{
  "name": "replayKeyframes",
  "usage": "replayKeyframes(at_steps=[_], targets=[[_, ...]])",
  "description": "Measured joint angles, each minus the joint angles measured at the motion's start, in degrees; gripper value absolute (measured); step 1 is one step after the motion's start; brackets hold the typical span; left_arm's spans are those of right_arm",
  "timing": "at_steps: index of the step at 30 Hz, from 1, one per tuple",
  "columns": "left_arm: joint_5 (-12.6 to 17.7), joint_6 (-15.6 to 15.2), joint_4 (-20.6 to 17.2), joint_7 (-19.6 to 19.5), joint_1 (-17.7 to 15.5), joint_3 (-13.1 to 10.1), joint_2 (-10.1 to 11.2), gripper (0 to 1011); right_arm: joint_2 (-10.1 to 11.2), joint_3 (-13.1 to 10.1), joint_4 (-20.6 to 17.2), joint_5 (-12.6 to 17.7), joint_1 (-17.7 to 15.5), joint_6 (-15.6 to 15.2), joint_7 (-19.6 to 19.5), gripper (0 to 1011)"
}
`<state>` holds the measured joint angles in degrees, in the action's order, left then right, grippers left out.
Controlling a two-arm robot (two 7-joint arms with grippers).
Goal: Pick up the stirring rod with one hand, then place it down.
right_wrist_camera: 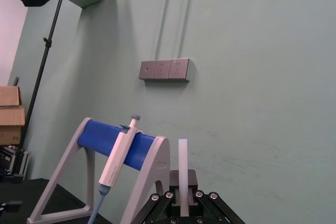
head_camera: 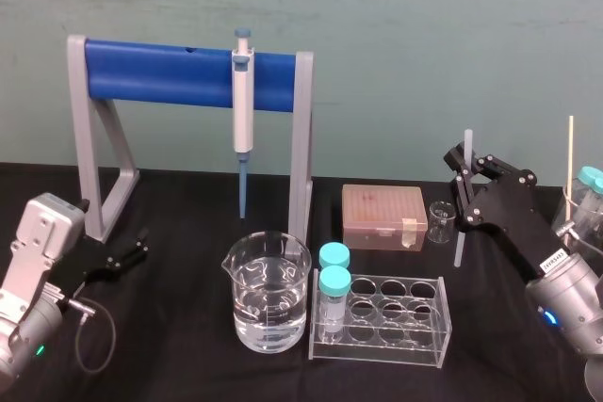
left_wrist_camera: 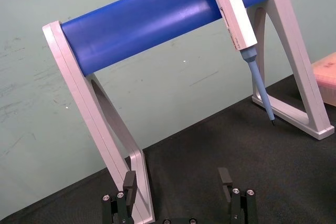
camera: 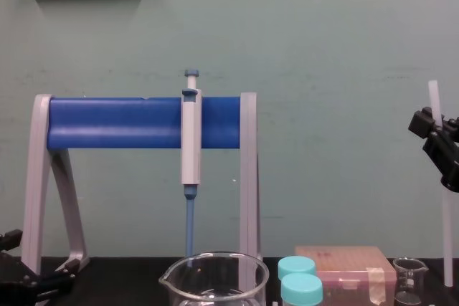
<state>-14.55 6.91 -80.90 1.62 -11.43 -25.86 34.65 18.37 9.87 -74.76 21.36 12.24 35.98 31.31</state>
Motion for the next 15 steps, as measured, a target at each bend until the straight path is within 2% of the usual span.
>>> replayKeyframes(at_steps=[15], targets=[[0.0,0.0,0.0,0.0,0.0,0.0,0.0,1000,0.0,0.0,0.0,0.0,0.0,0.0,0.0,72]])
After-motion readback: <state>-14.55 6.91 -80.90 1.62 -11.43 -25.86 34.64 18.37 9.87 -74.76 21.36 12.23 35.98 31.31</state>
